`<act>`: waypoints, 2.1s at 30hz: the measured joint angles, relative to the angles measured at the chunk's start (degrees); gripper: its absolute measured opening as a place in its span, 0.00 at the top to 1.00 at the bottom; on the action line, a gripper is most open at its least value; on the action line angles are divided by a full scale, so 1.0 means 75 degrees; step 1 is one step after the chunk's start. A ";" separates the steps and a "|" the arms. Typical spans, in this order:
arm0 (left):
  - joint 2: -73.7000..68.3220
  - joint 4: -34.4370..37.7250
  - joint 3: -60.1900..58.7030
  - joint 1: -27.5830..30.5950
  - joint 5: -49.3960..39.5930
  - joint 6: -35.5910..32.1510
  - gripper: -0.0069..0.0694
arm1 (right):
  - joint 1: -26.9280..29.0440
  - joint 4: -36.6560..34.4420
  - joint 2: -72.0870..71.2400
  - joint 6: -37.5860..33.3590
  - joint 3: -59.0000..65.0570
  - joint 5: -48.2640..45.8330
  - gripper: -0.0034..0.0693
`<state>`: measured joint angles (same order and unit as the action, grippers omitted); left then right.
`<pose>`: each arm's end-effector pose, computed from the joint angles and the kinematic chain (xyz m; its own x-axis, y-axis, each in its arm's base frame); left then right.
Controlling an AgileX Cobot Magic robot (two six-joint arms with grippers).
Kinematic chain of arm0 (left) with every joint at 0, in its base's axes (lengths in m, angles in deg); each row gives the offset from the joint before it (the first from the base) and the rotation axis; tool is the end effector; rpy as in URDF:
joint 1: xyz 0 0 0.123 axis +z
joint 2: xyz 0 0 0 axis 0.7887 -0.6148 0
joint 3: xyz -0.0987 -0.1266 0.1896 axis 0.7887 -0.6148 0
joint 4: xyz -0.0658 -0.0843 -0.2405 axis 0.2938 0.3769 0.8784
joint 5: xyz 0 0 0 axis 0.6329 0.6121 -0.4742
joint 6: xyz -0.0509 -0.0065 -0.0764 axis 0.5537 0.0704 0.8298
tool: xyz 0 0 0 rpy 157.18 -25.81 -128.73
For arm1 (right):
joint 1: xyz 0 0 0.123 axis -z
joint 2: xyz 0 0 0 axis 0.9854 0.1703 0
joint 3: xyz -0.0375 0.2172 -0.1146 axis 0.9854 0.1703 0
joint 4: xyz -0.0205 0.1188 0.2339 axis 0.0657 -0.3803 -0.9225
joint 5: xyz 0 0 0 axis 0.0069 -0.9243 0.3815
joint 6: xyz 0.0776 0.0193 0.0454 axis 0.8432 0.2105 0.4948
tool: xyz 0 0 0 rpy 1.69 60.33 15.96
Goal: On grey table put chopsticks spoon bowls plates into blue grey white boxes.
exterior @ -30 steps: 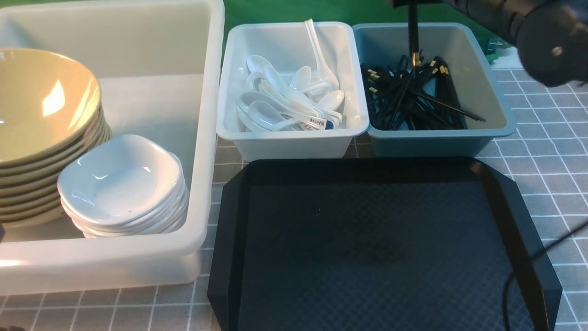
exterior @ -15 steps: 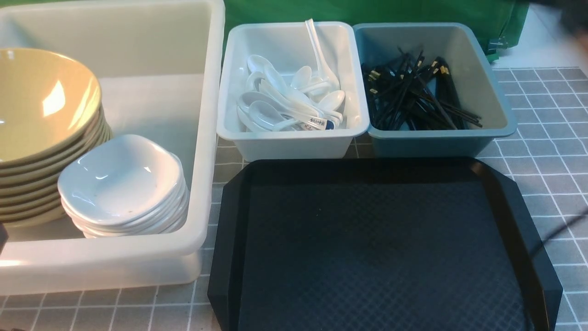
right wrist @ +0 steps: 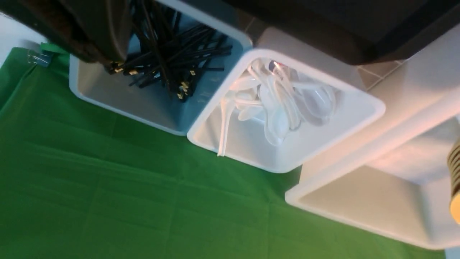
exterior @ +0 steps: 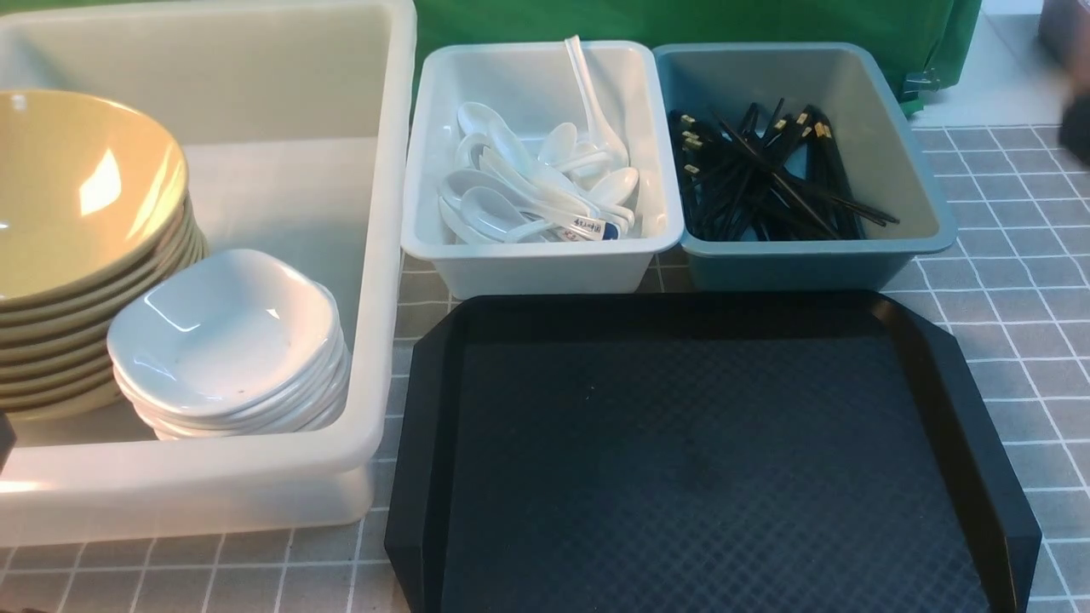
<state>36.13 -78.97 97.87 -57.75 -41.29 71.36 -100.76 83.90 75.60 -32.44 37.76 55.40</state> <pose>0.0971 -0.0116 0.2676 -0.0253 0.1416 -0.9896 0.1251 0.9826 0.1374 0.1762 0.0657 0.3154 -0.0566 -0.1697 -0.9839 -0.3583 0.9233 -0.1386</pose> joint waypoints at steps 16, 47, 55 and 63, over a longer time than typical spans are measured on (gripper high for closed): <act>0.0000 0.0000 0.0000 0.0000 -0.0013 0.0000 0.92 | 0.0837 0.0000 -0.4305 0.0984 0.4670 0.0608 0.90; 0.0004 0.0000 0.0000 0.0000 -0.0044 0.0000 0.92 | 0.3063 0.0000 -0.5310 0.1016 0.4682 -0.1718 0.89; 0.0011 0.0000 -0.0023 0.0000 -0.0026 0.0000 0.92 | 0.3063 0.0000 -0.5310 0.1016 0.4682 -0.1718 0.89; 0.0688 -0.0357 -0.1521 0.0572 0.0374 0.0549 0.92 | 0.3063 0.0000 -0.5310 0.1016 0.4682 -0.1718 0.89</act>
<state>41.29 -81.65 86.46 -53.46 -38.48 75.48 -77.78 83.90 35.77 -24.82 72.87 42.52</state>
